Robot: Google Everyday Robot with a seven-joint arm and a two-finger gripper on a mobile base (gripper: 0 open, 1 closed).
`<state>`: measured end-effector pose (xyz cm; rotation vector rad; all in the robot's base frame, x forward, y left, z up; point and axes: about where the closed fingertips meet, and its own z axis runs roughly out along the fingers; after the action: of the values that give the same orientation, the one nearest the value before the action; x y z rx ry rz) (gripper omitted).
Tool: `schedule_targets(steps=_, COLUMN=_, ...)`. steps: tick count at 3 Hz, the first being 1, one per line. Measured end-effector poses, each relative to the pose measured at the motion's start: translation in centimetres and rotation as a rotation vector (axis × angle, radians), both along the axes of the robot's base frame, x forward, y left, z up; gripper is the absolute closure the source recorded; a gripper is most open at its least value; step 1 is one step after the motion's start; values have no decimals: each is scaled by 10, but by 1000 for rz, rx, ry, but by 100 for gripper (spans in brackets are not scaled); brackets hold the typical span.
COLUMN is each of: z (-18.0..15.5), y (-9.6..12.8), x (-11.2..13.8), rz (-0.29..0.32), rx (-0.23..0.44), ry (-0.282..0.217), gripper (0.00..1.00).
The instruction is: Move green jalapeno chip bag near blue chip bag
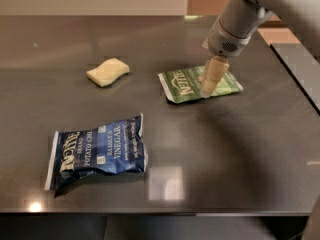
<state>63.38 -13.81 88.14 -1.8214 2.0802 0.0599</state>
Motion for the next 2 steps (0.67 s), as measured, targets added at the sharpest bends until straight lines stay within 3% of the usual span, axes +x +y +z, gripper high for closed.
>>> schedule_targets(steps=2, z=-68, y=8, x=32, rz=61, rx=-128, ry=84, gripper=0)
